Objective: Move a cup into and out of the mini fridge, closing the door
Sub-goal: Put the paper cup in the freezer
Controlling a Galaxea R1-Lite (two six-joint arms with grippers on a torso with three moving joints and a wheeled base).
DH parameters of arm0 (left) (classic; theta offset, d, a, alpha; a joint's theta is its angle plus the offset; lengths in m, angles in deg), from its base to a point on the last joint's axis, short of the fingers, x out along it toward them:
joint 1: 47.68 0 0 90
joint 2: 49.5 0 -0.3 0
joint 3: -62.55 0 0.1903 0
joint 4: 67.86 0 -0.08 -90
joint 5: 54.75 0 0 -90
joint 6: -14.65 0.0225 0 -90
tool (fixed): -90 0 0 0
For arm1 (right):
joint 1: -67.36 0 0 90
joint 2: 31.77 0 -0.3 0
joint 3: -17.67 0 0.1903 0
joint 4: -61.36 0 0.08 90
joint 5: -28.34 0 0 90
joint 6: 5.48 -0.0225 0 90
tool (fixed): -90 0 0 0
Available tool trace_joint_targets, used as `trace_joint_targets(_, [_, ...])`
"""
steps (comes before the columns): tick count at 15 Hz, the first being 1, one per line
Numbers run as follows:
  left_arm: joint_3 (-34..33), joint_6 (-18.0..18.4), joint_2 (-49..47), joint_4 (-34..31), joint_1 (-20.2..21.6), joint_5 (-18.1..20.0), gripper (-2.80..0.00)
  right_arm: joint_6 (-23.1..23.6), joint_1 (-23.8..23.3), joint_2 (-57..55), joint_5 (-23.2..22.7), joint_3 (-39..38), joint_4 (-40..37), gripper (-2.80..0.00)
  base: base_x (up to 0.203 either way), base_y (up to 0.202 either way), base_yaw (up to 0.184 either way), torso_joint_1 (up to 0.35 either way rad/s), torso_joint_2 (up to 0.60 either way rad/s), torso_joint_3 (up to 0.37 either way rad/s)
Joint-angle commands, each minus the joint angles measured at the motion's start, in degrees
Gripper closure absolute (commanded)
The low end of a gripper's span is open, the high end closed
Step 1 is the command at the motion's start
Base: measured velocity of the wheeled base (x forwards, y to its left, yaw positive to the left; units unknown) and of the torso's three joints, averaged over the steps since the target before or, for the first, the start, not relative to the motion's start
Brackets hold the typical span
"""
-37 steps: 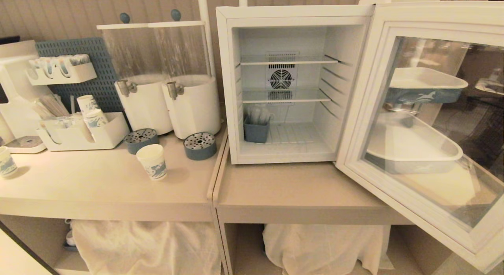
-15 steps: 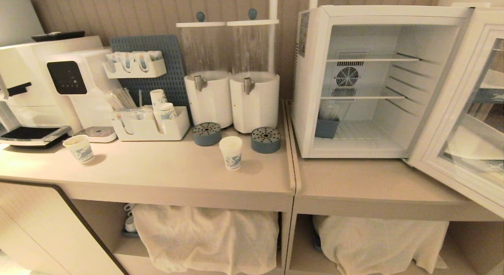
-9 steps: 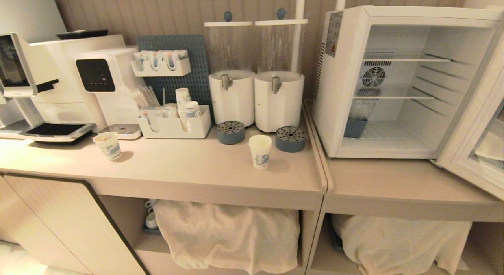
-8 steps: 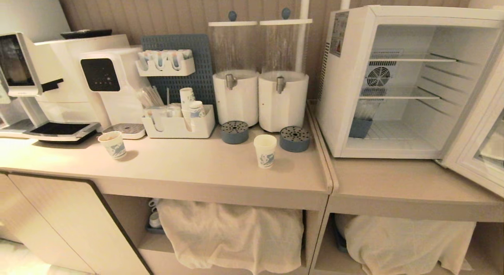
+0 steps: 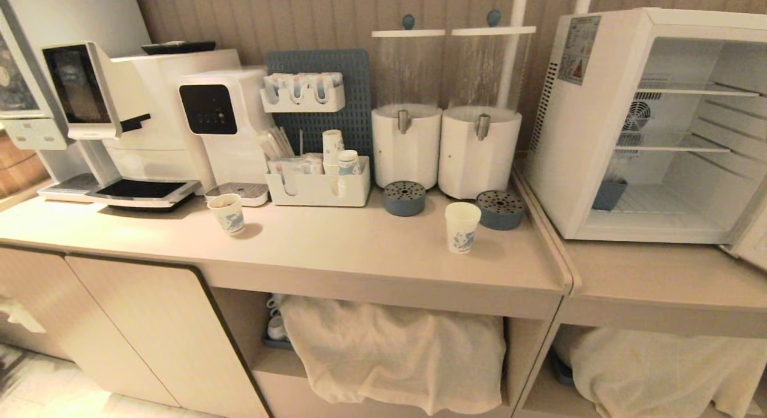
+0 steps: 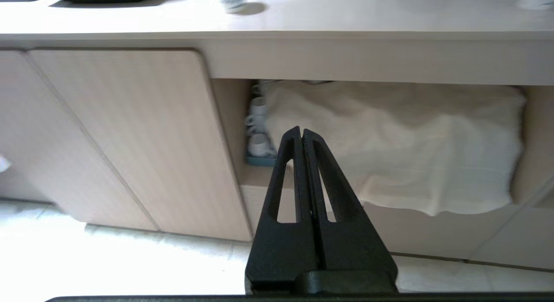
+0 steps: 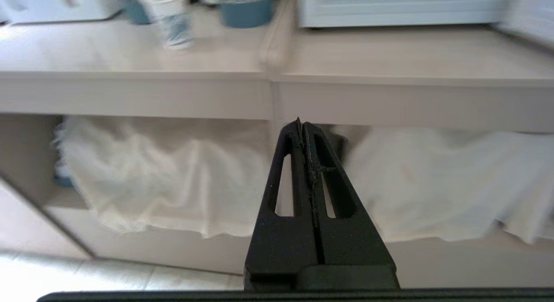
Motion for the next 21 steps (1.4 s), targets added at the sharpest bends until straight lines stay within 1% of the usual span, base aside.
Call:
trace_joint_targets(1, [0.03,0.01,-0.09,0.00,-0.05,0.02,0.00,0.00,-0.03,-0.06,0.01,0.00,-0.04,0.00,0.000,0.196,0.012,0.002,0.00,0.002])
trace_joint_targets(3, [0.03,0.09,-0.09,0.00,-0.05,0.02,0.00,0.02,-0.03,-0.08,0.01,0.00,-0.04,0.00,0.000,0.189,0.016,0.001,0.00,0.002])
trace_joint_targets(5, [-0.06,-0.08,-0.09,0.00,0.04,0.07,0.00,0.02,-0.03,-0.08,0.01,0.00,-0.04,0.00,0.000,0.103,0.021,0.006,0.00,-0.001])
trace_joint_targets(14, [0.03,0.18,-0.09,0.00,0.04,0.02,0.00,-0.07,-0.12,-0.08,0.01,0.00,-0.04,0.00,0.000,0.000,0.000,0.000,0.00,0.000])
trace_joint_targets(18, [0.03,0.18,-0.09,0.00,0.00,0.11,0.00,0.02,-0.12,-0.08,0.01,0.00,-0.04,0.00,0.164,0.000,-0.002,0.001,0.01,0.001])
trace_joint_targets(21, [-0.06,-0.06,-0.09,0.00,0.04,0.19,0.00,-0.05,-0.06,-0.02,0.07,0.00,-0.04,0.00,0.025,0.000,0.002,0.004,0.00,0.001])
